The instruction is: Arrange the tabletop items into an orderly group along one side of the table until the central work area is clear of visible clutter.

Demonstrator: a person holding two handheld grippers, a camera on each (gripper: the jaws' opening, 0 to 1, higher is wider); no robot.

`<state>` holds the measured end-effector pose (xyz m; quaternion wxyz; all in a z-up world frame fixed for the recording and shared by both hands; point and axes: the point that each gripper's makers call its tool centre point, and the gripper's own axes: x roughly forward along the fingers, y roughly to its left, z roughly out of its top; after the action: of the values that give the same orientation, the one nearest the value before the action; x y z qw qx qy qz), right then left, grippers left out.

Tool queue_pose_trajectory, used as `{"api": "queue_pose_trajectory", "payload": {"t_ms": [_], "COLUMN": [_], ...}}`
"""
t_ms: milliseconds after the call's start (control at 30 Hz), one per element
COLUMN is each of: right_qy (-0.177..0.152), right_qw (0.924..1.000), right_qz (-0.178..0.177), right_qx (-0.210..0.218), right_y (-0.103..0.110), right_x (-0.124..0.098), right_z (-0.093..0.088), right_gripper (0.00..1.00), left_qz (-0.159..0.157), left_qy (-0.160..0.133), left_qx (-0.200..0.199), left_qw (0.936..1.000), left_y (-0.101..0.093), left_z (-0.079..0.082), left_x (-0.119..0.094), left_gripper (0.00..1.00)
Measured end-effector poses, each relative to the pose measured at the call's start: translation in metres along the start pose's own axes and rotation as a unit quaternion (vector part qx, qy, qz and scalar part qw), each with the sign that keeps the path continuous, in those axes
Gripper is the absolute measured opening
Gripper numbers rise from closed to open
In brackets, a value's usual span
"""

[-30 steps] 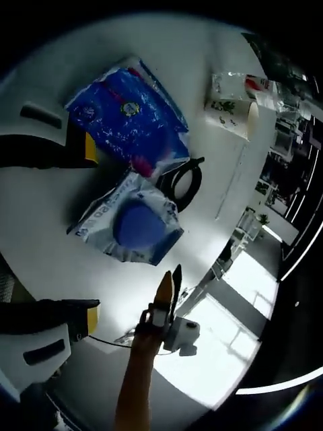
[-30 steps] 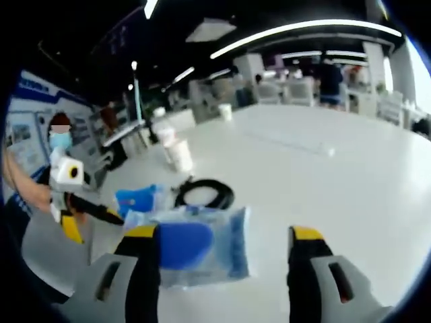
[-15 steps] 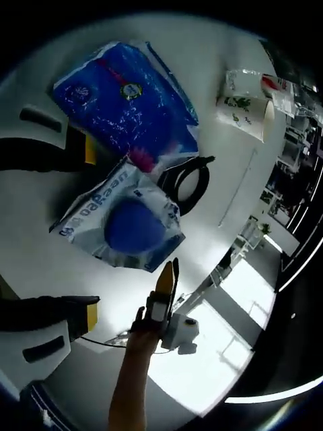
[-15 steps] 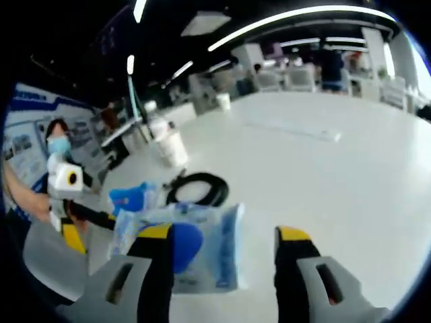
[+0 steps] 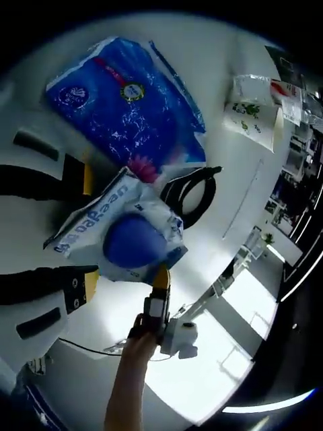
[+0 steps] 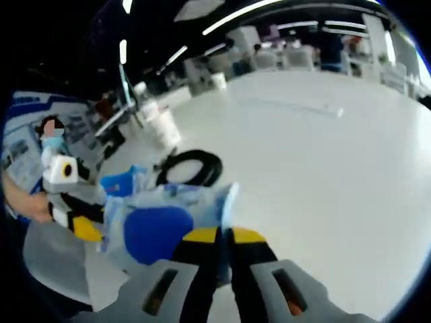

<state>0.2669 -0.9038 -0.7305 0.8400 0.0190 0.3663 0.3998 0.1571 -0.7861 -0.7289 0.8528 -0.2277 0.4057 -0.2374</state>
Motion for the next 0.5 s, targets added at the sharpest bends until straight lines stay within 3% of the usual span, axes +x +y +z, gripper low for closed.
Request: {"api": "queue_pose_trajectory", "payload": {"t_ms": [133,200,367,500], "right_qy": [-0.001,-0.004,-0.033,-0.07], "right_qw": [0.9999,1.0,0.9994,0.9965], "right_qz": [-0.006,-0.003,-0.008,-0.016], "right_qx": [-0.011,-0.008,0.01,0.043], "right_y": [0.003,0.006,0.018,0.036], "right_x": [-0.004,-0.007,-0.024,-0.042], "right_z": [0.004,0.003,0.006,0.007], "right_gripper": [0.0,0.0,0.0,0.0], "left_qz": [0.011,0.008,0.008,0.003], "left_qy": [0.006,0.005,-0.004,-0.002], "left_qx": [0.005,0.006,-0.01,0.031], "left_qw": [0.9999,0.9999,0.9999,0.9995], "left_y": [0.008,0.006,0.007,0.005], "left_z": [0.001,0.004,0.016,0.021], "left_x": [-0.001,-0.003,-0.013,-0.027], "left_gripper": [0.09,0.04,0.0,0.0]}}
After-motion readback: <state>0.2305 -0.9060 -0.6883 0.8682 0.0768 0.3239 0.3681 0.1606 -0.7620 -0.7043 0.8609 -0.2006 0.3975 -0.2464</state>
